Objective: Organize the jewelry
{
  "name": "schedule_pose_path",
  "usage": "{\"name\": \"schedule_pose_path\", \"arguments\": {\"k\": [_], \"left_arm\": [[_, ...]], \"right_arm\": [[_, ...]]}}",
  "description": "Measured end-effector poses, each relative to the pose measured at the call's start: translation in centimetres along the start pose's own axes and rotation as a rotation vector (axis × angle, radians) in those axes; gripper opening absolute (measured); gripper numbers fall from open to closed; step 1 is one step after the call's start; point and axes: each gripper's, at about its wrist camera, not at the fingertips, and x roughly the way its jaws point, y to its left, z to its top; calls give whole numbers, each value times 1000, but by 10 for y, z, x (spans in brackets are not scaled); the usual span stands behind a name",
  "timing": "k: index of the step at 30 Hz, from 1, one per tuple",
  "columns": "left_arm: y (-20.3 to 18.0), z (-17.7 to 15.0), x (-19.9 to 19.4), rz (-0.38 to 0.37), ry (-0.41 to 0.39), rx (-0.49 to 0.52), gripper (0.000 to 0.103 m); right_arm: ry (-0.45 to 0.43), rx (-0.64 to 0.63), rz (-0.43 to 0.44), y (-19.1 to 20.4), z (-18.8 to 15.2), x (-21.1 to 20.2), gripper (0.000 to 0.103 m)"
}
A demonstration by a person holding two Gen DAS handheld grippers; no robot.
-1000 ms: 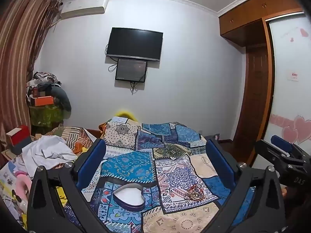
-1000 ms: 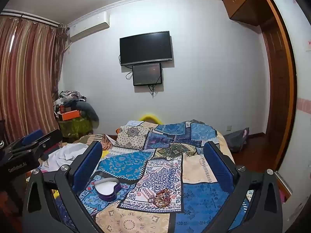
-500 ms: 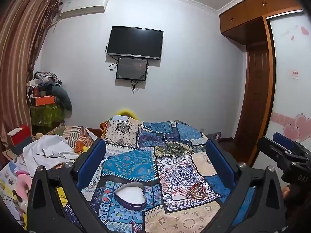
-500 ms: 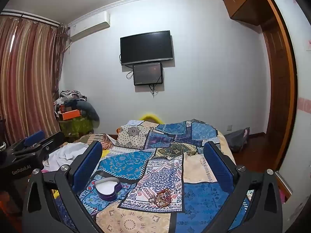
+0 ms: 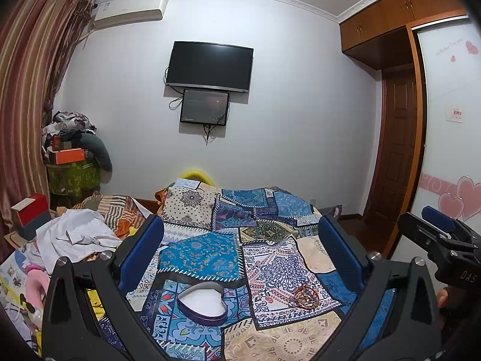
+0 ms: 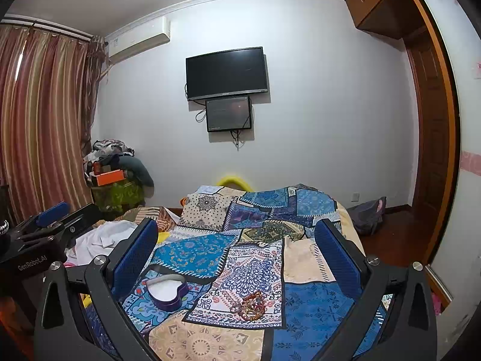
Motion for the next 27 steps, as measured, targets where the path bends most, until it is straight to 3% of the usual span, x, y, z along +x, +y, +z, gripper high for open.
{"name": "schedule_pose_path", "arguments": {"k": [27], "left_arm": [[4,0,-2,9,2,-10,103]], "right_arm": [[-2,-4,5,7,-2,2,103]]}}
